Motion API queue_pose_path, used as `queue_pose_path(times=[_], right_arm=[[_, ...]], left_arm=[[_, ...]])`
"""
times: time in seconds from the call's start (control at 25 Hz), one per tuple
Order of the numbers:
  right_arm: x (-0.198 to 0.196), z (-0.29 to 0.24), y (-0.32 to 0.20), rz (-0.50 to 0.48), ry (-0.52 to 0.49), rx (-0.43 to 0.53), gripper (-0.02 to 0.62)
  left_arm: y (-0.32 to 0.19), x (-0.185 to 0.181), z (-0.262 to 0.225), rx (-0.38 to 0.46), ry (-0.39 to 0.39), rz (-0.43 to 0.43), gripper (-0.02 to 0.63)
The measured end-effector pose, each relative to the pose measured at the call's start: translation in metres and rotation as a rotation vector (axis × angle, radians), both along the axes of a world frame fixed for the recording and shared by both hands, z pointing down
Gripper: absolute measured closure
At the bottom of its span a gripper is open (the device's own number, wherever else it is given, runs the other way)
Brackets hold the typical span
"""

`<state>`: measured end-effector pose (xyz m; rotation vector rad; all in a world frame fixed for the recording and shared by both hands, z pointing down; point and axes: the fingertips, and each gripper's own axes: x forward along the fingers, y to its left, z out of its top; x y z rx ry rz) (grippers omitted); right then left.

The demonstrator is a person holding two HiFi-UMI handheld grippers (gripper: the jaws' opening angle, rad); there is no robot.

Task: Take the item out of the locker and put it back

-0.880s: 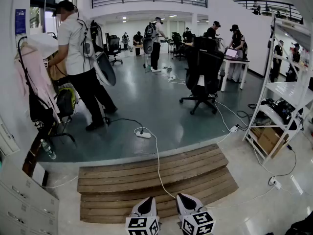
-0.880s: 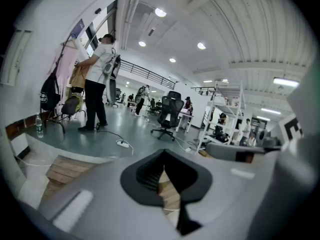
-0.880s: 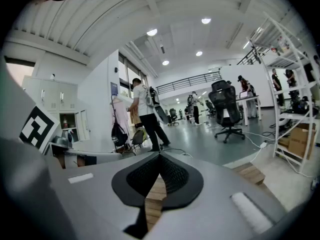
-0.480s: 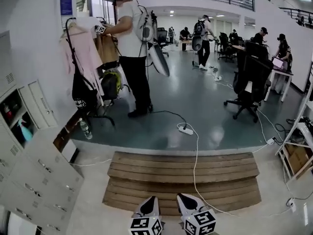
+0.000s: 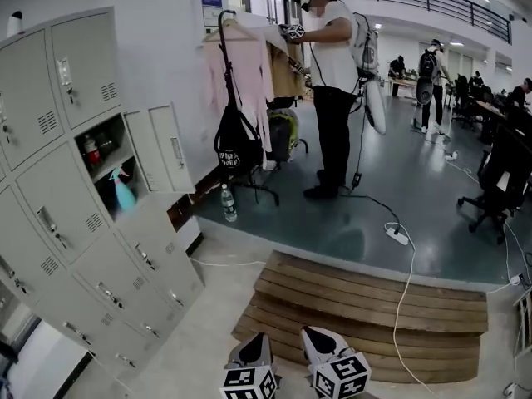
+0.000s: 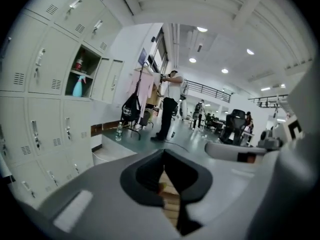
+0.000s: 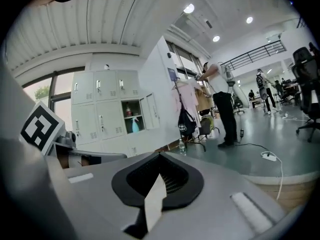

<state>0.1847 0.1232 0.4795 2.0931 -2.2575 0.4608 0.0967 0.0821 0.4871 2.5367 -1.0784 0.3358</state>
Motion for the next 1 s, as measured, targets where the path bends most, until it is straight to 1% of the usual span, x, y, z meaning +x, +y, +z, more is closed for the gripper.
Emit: queue_pose_path(times=[0.2, 0.36, 0.52, 0.72, 0.88, 1.0], right_arm=[[-0.087, 0.002, -0.075, -0.116, -0.032, -0.014, 0.596], [-0.154, 0.003, -0.129, -0.218, -0.041, -0.020, 0.597], [-0.207, 0.000, -0.172, -0.306, -0.044, -0.012, 0.595], [-0.245, 0.002, -0.227, -0.400, -0.046, -0.030, 0.595], [-0.265, 0.010, -0.284, -0.465, -0.041, -0.034, 0.595], [-0.276, 0.011, -0.338, -0.509, -0.032, -0.029, 0.596]], left_arm=[[-0.068, -0.092, -0.004, 0.011, 0.004, -0.125, 0.598], [-0.113, -0.162, -0.002, 0.008, -0.001, -0.229, 0.598], [-0.148, -0.222, 0.000, -0.001, -0.006, -0.331, 0.598], [-0.196, -0.271, -0.001, -0.005, 0.004, -0.445, 0.598], [-0.245, -0.292, 0.005, 0.000, 0.004, -0.516, 0.598], [-0.290, -0.305, 0.009, 0.001, 0.013, -0.582, 0.598]])
